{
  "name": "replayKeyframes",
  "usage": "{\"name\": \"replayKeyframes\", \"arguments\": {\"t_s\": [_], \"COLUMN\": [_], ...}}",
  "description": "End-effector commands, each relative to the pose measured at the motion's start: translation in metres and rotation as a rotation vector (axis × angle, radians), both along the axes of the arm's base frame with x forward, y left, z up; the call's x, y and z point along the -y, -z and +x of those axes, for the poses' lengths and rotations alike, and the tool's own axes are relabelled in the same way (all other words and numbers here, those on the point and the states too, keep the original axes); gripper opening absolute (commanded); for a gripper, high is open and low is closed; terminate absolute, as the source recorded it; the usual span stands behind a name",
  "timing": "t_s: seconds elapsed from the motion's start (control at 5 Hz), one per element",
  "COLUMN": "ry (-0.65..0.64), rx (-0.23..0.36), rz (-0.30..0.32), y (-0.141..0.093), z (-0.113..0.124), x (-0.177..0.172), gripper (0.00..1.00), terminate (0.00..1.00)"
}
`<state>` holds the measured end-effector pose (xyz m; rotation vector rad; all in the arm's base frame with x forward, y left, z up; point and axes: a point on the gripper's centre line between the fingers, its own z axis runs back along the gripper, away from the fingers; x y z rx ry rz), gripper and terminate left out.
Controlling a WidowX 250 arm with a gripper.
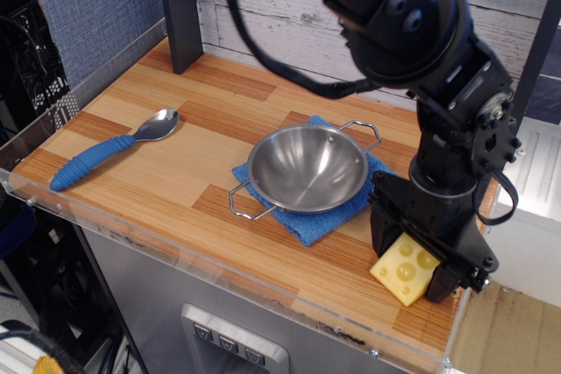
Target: Pick up cheese inside of wok, move right, set it on table
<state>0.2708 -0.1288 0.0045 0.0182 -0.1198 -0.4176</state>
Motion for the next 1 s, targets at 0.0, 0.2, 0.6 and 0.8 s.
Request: {"name": "replayKeyframes", "arguments": {"t_s": [0.0, 0.2, 0.6, 0.8], "ry": [-0.034, -0.086, -0.320, -0.352], "rx": [0.071, 0.067, 0.015, 0.016], "rz": [-0.021, -0.078, -0.090, -0.079], "y": [-0.059, -0.100, -0.155, -0.162], "z": [-0.011, -0.016, -0.016, -0.013], "x": [-0.018, -0.037, -0.096, -0.110], "gripper": [1.00, 1.00, 1.00, 1.00], "terminate": [0.00, 0.00, 0.00, 0.00]}}
